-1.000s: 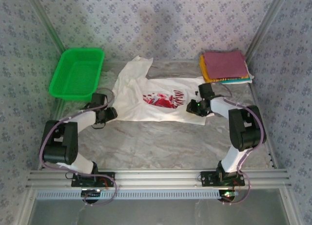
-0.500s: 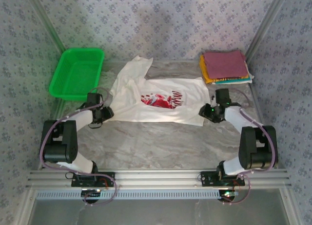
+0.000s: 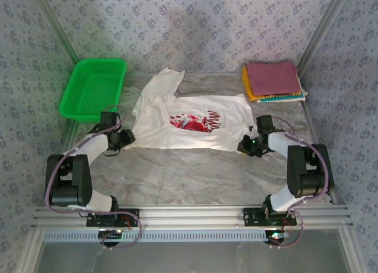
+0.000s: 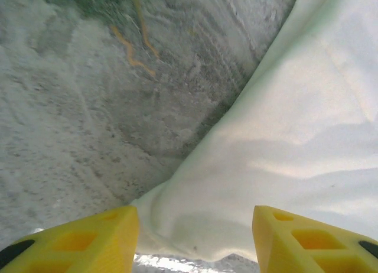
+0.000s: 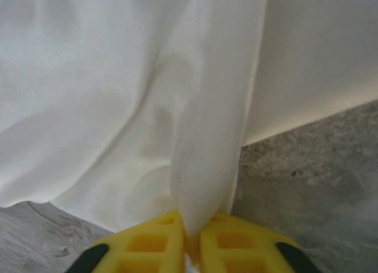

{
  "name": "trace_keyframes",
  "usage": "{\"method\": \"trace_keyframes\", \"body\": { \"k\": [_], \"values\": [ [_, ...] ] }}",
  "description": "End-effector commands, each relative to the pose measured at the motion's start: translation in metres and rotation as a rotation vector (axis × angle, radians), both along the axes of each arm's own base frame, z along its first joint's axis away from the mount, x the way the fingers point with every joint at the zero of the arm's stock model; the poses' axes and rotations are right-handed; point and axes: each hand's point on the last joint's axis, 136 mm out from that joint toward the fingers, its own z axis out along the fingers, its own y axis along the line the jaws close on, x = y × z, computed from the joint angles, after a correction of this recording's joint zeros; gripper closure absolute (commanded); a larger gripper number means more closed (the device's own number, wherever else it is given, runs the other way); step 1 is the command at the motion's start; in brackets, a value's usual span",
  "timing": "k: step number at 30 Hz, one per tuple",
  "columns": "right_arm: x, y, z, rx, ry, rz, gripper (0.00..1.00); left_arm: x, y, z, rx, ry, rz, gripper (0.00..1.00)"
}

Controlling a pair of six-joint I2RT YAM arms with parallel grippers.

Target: Fold and stack the t-shirts

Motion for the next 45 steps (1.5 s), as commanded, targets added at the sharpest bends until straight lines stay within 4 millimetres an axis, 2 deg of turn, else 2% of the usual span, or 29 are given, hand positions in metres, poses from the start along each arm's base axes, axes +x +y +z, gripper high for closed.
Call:
{"method": "trace_keyframes", "body": {
  "k": [1,3,5,7,12,14,19,22,24,30,32,33,37,45],
  "values": [
    [0.000,-0.010,0.000,-0.055,-0.006,-0.016,0.94,-0.005,0.008,0.021,-0.001,-0.036,0.022,0.45],
    [0.000,-0.020,0.001,-0.076,-0.002,-0.046,1.00,-0.006,0.016,0.028,0.006,-0.064,0.043,0.42],
    [0.001,-0.027,0.001,-0.087,-0.002,-0.076,1.00,-0.004,0.022,0.029,-0.006,-0.073,0.056,0.49],
    [-0.002,-0.033,0.000,-0.101,0.010,-0.092,1.00,-0.002,0.023,0.026,-0.023,-0.059,0.050,0.51],
    [-0.008,-0.044,-0.008,-0.098,0.061,-0.149,1.00,0.010,0.009,0.014,-0.069,-0.027,-0.037,0.54],
    [-0.008,-0.048,-0.011,-0.084,0.068,-0.167,1.00,0.015,-0.003,0.012,-0.088,-0.015,-0.092,0.55],
    [-0.002,-0.046,-0.013,-0.053,0.060,-0.164,1.00,0.023,-0.030,-0.002,-0.067,0.041,-0.187,0.57],
    [0.002,-0.042,-0.014,-0.031,0.051,-0.163,1.00,0.030,-0.039,-0.009,-0.121,0.020,-0.194,0.58],
    [0.004,-0.041,-0.015,-0.029,0.047,-0.160,1.00,0.035,-0.045,-0.013,-0.127,0.020,-0.210,0.64],
    [0.001,-0.046,-0.019,-0.041,0.065,-0.189,1.00,0.050,-0.052,-0.017,-0.141,0.009,-0.228,0.62],
    [0.002,-0.049,-0.017,-0.035,0.057,-0.208,1.00,0.055,-0.055,-0.016,-0.153,0.002,-0.232,0.69],
    [0.002,-0.050,-0.016,-0.035,0.054,-0.215,1.00,0.058,-0.056,-0.016,-0.158,0.001,-0.234,0.78],
    [0.002,-0.053,-0.010,-0.035,0.048,-0.231,1.00,0.064,-0.054,-0.012,-0.148,0.003,-0.236,1.00],
    [0.000,-0.075,-0.002,-0.073,0.039,-0.282,1.00,0.067,-0.033,0.006,-0.130,-0.020,-0.190,1.00]
  ]
}}
